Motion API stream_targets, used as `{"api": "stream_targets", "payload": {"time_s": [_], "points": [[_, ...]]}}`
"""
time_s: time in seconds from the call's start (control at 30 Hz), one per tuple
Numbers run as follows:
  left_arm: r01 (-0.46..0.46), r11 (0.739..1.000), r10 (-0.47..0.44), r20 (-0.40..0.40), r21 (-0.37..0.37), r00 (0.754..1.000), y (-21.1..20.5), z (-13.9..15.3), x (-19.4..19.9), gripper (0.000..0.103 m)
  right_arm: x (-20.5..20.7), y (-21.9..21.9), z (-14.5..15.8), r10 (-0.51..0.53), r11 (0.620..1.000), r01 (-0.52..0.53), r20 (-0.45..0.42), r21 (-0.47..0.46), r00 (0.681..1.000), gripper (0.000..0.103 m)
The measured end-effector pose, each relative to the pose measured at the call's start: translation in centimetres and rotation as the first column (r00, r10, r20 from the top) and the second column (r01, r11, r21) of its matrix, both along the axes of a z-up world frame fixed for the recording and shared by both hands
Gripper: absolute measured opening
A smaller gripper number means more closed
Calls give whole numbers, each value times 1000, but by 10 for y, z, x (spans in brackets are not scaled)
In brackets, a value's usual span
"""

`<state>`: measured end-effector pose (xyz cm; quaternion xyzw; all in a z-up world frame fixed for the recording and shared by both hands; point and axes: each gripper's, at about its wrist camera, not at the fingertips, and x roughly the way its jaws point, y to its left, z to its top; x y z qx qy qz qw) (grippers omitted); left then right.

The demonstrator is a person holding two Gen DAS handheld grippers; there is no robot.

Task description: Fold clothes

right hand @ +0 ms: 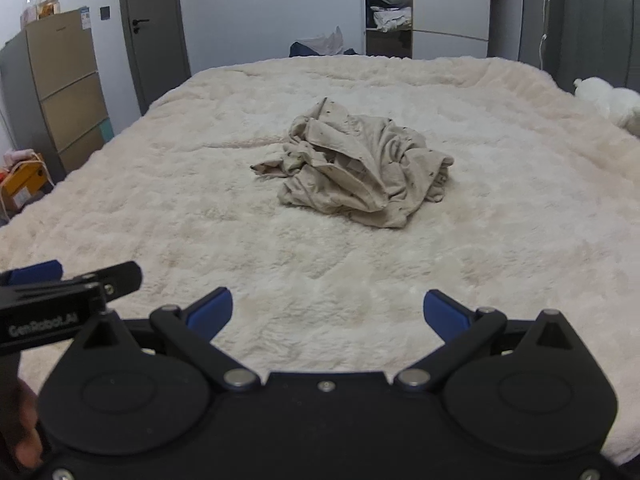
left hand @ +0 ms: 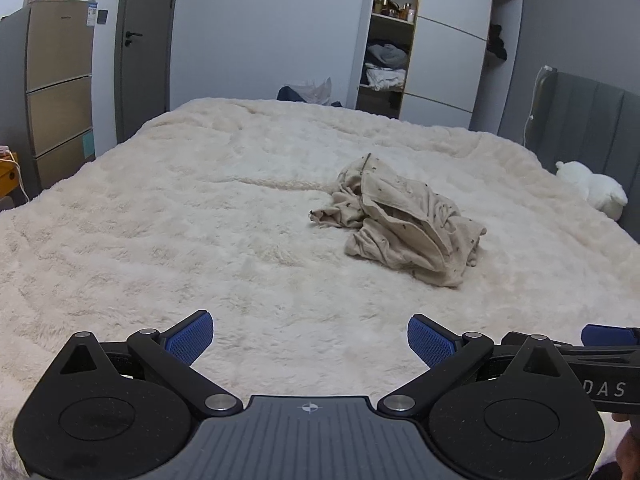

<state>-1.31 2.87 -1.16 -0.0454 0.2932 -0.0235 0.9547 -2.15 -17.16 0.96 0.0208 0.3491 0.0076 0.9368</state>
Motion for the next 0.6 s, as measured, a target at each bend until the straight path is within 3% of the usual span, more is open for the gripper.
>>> {"api": "stream_targets", "payload": {"time_s": [0.23,0.6], "points": [[9,999,-9,-11,33,1000,-4,3,-1,103,-4,0,3,2,1000,-2,6,15,1000,103],[2,1000,-2,-24,-3,1000,1,7,-2,103,-7,-2,7,-1,999,1,12,34,1000,103]]}}
